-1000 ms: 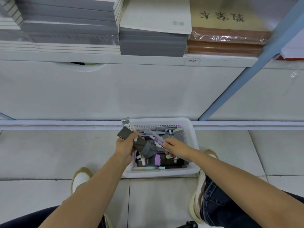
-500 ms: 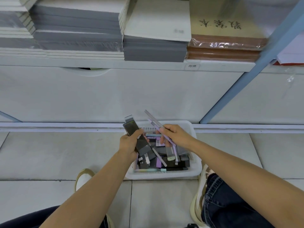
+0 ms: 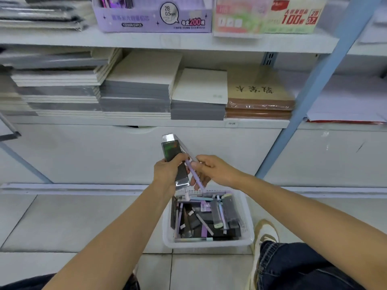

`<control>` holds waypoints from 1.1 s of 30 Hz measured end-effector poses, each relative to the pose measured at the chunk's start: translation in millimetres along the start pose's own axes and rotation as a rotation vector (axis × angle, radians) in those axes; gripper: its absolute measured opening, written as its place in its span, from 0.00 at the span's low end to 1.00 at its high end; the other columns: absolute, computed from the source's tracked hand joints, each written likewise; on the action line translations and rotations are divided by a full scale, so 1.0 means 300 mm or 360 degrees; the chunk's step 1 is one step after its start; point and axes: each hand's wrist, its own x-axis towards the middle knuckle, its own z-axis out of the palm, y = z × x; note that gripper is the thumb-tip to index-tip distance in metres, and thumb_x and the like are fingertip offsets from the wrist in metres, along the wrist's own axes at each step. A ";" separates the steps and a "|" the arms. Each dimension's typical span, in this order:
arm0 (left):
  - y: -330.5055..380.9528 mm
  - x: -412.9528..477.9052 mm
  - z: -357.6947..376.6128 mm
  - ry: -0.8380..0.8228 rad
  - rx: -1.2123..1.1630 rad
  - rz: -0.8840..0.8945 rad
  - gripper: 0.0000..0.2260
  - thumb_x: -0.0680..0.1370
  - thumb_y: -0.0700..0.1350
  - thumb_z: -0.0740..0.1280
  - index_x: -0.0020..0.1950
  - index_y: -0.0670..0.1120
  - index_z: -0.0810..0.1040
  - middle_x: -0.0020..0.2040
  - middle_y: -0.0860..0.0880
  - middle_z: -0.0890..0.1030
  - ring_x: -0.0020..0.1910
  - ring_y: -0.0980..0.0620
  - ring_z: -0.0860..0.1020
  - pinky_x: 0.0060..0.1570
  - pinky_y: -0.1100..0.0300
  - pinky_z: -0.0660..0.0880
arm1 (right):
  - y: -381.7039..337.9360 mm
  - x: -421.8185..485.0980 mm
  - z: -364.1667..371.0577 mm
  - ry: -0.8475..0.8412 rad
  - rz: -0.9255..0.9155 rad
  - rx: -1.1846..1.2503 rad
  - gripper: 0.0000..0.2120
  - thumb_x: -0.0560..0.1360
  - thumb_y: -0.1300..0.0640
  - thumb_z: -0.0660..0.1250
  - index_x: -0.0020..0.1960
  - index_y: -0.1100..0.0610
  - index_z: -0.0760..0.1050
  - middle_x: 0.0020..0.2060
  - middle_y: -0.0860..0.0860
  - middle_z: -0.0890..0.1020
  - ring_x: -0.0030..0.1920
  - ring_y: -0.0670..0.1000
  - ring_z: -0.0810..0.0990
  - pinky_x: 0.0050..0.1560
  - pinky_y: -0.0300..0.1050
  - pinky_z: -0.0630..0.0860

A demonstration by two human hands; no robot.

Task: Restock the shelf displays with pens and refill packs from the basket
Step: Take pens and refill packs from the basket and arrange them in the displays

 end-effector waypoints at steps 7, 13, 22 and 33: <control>0.313 -0.127 0.030 -0.0156 0.0148 0.0412 0.08 0.71 0.45 0.76 0.46 0.43 0.83 0.31 0.49 0.82 0.29 0.53 0.81 0.34 0.60 0.77 | -0.320 -0.098 -0.213 0.0453 -0.0308 -0.0367 0.08 0.82 0.51 0.60 0.56 0.55 0.72 0.29 0.43 0.76 0.30 0.44 0.72 0.36 0.41 0.68; 0.566 -0.244 0.094 -0.0304 0.0202 0.0707 0.06 0.71 0.44 0.76 0.43 0.43 0.82 0.36 0.45 0.82 0.33 0.50 0.81 0.32 0.59 0.79 | -0.644 -0.187 -0.381 0.0880 -0.0527 -0.0647 0.16 0.83 0.46 0.53 0.54 0.46 0.79 0.30 0.37 0.72 0.30 0.38 0.68 0.33 0.34 0.66; 0.853 -0.313 0.205 -0.0453 0.0194 0.0966 0.09 0.72 0.43 0.75 0.47 0.40 0.83 0.37 0.47 0.85 0.31 0.52 0.82 0.33 0.62 0.79 | -1.026 -0.269 -0.676 0.1138 -0.0736 -0.0742 0.04 0.79 0.59 0.65 0.52 0.57 0.77 0.34 0.49 0.83 0.31 0.45 0.72 0.32 0.35 0.70; 0.951 -0.225 0.319 -0.0481 0.0326 0.0948 0.11 0.70 0.46 0.76 0.49 0.41 0.84 0.40 0.47 0.86 0.32 0.53 0.82 0.33 0.62 0.78 | -1.065 -0.123 -0.847 0.0971 -0.0370 -0.1079 0.04 0.75 0.58 0.70 0.48 0.58 0.82 0.36 0.53 0.82 0.35 0.48 0.75 0.40 0.41 0.71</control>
